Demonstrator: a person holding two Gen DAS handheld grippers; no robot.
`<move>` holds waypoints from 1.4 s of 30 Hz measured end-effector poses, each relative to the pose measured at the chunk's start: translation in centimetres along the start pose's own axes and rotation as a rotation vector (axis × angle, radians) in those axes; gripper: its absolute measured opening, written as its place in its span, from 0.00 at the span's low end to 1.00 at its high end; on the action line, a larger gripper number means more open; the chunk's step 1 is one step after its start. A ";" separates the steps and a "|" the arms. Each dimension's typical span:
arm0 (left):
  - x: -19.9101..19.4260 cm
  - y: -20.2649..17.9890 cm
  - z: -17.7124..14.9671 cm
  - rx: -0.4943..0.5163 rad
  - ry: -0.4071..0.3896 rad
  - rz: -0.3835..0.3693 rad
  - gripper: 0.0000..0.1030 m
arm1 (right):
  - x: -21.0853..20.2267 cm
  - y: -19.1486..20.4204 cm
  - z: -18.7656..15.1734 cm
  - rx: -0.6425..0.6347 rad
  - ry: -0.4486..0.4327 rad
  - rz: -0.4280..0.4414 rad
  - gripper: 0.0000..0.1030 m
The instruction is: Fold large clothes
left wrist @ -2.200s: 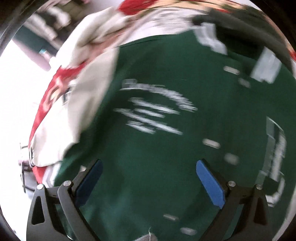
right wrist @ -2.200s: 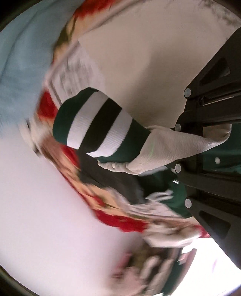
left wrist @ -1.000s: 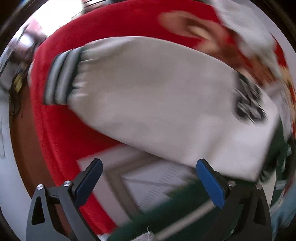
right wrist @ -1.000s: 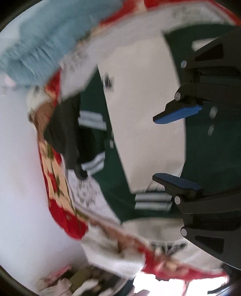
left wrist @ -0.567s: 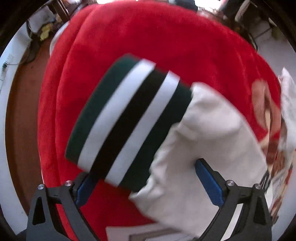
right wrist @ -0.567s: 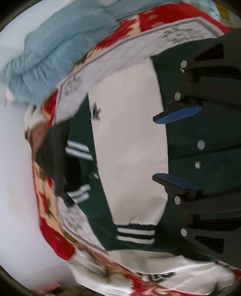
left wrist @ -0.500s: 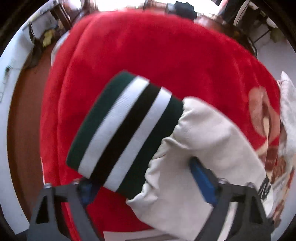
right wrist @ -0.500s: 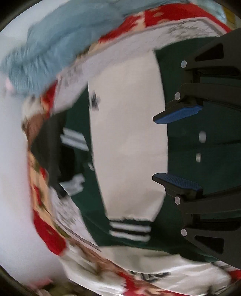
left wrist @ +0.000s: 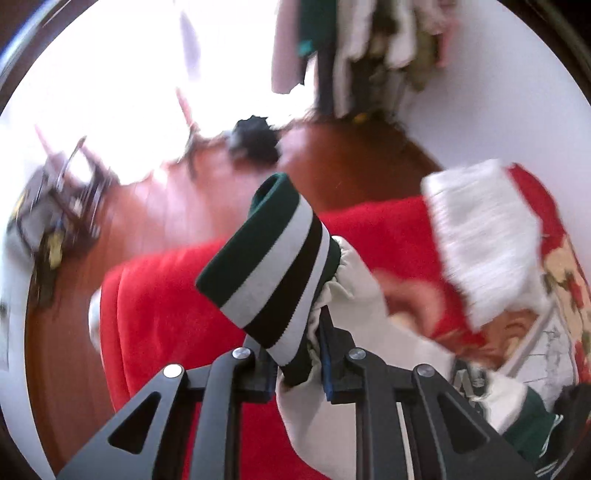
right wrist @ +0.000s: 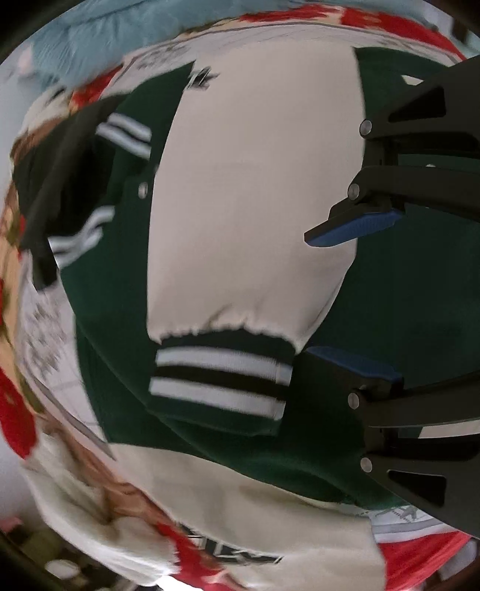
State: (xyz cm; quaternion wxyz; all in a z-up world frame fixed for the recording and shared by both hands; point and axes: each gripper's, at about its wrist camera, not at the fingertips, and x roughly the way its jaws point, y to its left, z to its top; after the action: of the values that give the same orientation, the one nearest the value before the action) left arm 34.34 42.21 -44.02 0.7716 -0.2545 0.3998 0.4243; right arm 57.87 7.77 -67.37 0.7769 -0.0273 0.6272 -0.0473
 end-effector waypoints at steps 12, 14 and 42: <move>-17.2 -21.5 -3.7 0.479 -0.224 -0.297 0.13 | -3.7 -8.0 1.5 0.172 0.018 0.212 0.56; -19.3 -25.4 -7.4 0.554 -0.191 -0.377 0.13 | -4.0 -12.1 0.9 0.240 0.023 0.223 0.56; -21.5 -46.1 -44.2 1.025 0.367 -0.558 0.84 | 0.3 -48.7 -11.2 0.736 0.071 0.231 0.56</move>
State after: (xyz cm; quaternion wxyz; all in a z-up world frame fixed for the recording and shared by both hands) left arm 49.32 -23.38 -47.97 0.7963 -0.0149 0.5979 -0.0910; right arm 45.07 -40.47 -65.11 0.7129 0.3258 0.5936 -0.1821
